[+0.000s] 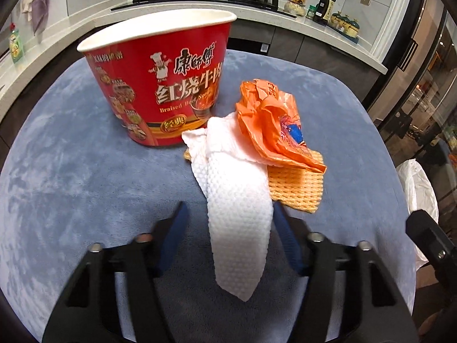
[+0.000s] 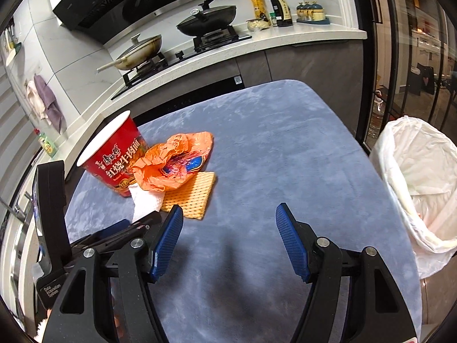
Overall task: Collect trash
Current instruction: 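Grasp the orange wrapper with the right tool while the left tool grasps the white paper towel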
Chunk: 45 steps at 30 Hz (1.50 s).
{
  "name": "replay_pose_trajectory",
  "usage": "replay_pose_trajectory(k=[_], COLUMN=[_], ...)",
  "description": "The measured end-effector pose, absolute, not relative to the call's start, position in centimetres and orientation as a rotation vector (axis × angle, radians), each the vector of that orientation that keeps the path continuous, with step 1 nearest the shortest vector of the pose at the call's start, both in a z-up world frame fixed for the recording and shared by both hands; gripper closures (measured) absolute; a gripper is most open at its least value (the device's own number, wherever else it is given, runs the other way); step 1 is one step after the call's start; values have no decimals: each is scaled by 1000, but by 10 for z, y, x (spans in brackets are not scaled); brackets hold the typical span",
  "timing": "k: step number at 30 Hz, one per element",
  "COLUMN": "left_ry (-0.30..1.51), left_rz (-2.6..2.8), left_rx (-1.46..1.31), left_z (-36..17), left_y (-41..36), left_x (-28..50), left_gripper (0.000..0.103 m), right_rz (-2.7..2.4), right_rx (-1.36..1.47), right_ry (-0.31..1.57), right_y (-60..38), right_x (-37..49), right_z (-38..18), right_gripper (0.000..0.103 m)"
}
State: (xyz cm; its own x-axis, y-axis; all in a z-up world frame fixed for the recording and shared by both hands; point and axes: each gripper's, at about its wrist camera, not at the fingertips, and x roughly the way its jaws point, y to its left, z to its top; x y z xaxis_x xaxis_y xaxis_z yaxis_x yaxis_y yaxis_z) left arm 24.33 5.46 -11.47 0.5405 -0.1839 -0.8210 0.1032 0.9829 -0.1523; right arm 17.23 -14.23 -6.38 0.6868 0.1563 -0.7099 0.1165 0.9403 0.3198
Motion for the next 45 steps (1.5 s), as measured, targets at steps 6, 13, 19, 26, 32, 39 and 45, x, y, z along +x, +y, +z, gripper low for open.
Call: replay_pose_trajectory(k=[6,13,19,26,32,39,45], left_ry=[1002,976,954,971,986,985,970], left_rz=[-207,-154,-58,-50,-57,-71,-87], left_rx=[-125,-145,-135,-149,-158,-153,-143], left_z=[-113,-100,-90,-93,-100,-101,-95], left_y=[70,107,135,148,148,142,132], left_x=[235,217,214,216,217,216,212], left_gripper=[93,96,96,96,95,95,95], right_rz=[60,114,147,118,113,128,127], right_rx=[336,309,281,300,290,303,302], right_ry=[832,851,865,880,910,914,886], right_y=[-124,-98,-77,-78,-76,-76,-80], right_x=[182,198,216,240,253,251,244], right_z=[-66,-70,-77,-89,-101,-106,-96], right_gripper=[38,38,38,38,38,68,83])
